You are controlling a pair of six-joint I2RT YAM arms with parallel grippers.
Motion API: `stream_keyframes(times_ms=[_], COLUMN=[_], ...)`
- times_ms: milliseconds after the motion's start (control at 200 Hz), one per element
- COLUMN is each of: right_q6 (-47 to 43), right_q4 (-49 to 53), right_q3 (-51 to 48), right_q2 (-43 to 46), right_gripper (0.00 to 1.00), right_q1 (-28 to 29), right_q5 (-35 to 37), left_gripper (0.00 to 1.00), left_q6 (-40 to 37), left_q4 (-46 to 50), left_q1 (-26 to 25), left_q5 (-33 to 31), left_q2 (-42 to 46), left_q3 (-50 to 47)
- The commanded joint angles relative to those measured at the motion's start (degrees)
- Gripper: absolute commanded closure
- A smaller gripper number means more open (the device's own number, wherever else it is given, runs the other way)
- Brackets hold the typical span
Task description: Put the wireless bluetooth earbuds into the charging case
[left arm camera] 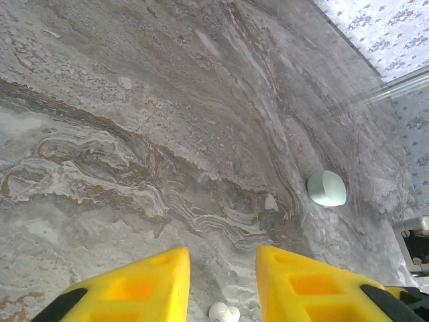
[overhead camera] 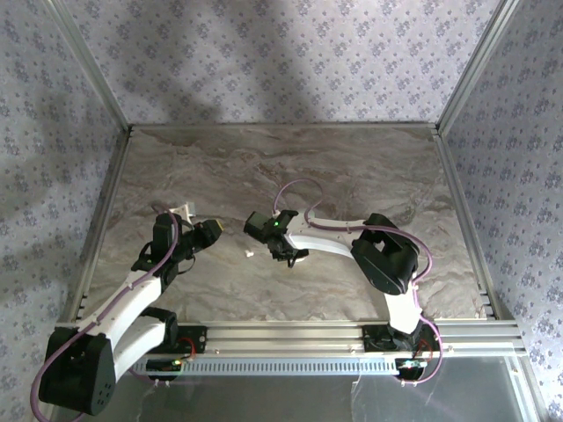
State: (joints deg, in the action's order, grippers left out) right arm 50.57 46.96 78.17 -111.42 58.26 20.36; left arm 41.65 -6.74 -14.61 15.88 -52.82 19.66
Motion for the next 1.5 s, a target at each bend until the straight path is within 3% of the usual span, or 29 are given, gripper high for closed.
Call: stream_keyframes(times_ms=[0,600,745,1009,1139,1249,1494], right_q6=[0.24,-0.65,-2.64,-7.33,-10.81,-13.52,-20.10], right_q4=[0.97,-4.37,-7.82,-16.00,-17.25,-11.60,-2.02], right_q3=[1.02,-3.96,-6.21,-8.90,-6.12,0.32,14.20], right_q2=[1.10,9.14,13.42,18.04,15.19,9.64,-1.98], right_gripper=[0.66,0.66,0.61,0.55,0.55,0.57,0.57], right_q1=[0.05,0.12,0.56,0.70,0.83,1.70,3.59], right_q5=[0.23,-2.03,-3.10,-8.81,-12.72,-11.48,-11.04], left_gripper=[0.67,0.67,0.66,0.57,0.55,0.51,0.43], left_q6=[0.43,0.43,0.43,-0.08,0.06,1.00,5.75], left_q4=[-1.87,-1.83,-1.87,-2.49,-3.05,-3.99,-7.72], left_q1=[0.20,0.20,0.18,0.02,0.02,0.74,7.97], left_q5=[0.88,0.90,1.03,0.50,-0.15,0.64,5.75], left_q2=[0.45,0.90,1.36,0.30,-2.10,-4.48,-5.07], left_q3=[0.08,0.03,-0.01,-0.15,-0.08,-0.05,-3.06])
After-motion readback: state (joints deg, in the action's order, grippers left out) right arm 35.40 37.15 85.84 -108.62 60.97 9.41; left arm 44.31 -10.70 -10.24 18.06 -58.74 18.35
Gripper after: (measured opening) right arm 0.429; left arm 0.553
